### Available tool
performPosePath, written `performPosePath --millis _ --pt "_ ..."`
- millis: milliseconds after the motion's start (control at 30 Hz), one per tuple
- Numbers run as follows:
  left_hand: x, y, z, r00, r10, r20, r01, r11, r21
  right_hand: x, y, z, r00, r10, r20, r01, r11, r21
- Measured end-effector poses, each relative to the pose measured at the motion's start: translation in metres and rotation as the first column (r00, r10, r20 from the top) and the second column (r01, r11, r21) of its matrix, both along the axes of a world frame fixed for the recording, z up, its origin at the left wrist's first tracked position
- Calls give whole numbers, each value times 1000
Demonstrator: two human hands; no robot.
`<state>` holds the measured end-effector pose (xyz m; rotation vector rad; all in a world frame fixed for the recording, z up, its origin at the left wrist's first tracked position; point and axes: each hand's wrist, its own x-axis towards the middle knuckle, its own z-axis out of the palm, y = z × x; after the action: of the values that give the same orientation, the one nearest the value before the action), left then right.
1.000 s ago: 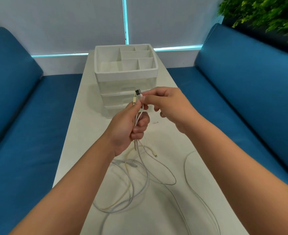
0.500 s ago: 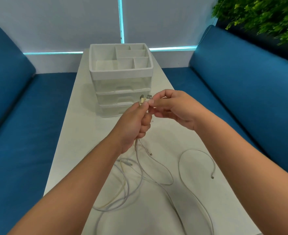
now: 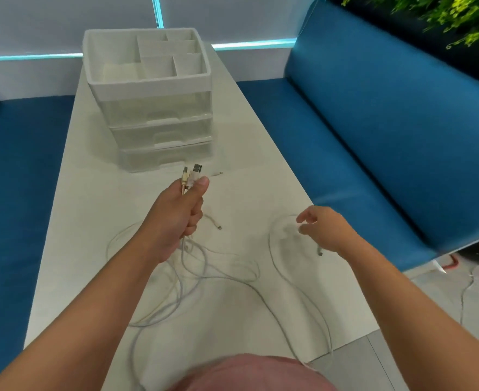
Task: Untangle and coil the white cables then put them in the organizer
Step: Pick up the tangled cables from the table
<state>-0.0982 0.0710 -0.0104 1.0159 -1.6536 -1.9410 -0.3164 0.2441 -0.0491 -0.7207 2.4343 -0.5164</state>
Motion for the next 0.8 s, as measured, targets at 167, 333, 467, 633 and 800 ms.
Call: performPosePath --millis 167,333,467,633,800 --pt "-1 12 -11 1000 -4 19 3 1000 27 7 38 -49 989 113 -99 -85 964 251" --pt "3 14 -10 999 42 6 -42 998 50 -8 47 -61 962 151 -227 -108 975 193" --pt "15 8 -4 993 113 -13 -112 992 63 -21 40 -65 959 136 -249 -84 974 210" --pt "33 -5 17 975 208 -83 -205 978 34 -19 23 -57 914 272 -301 -220 956 195" --pt "41 -16 38 962 242 -124 -247 968 -29 8 -27 -35 866 371 -335 -402 915 -24"
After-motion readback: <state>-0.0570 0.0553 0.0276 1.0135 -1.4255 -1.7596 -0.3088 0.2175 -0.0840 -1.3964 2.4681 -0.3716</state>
